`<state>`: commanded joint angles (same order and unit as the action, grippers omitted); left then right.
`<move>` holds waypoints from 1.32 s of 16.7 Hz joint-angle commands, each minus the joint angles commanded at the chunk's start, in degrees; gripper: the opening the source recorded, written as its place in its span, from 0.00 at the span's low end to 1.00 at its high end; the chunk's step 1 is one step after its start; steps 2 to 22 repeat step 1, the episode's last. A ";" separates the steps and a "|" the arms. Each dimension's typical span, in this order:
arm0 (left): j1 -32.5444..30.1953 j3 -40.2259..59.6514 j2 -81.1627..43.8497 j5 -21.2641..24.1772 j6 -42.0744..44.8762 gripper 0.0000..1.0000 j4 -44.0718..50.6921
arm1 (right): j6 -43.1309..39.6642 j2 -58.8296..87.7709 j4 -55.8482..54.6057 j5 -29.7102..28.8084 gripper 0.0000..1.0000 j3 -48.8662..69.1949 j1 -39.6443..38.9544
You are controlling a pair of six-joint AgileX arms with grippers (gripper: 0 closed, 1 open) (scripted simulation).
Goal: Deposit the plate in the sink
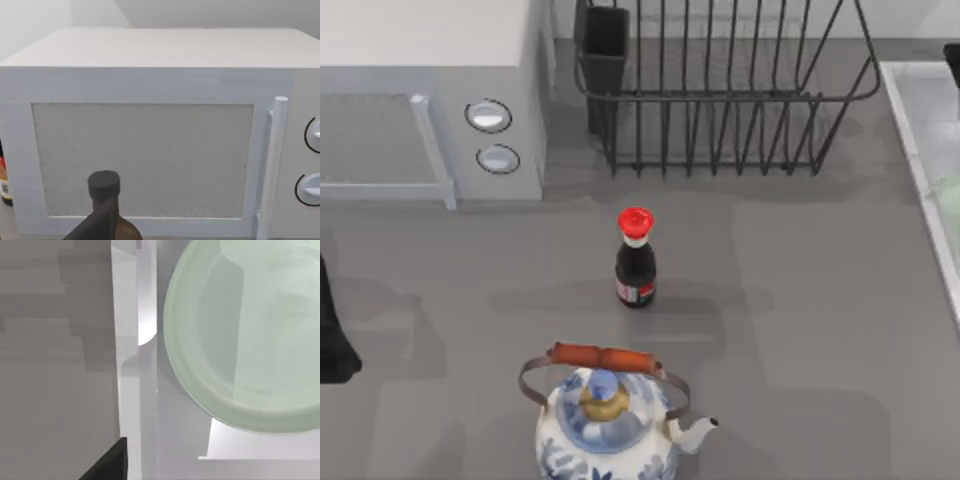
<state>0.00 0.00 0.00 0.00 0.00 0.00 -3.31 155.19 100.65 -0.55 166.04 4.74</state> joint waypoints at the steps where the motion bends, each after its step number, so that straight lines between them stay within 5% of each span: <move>1: 0.00 0.00 0.00 0.00 0.00 1.00 0.00 | 0.00 0.00 0.00 0.00 1.00 0.00 0.00; 22: 0.00 0.00 0.00 0.00 0.00 1.00 0.00 | 0.00 0.00 0.00 0.00 1.00 0.00 0.00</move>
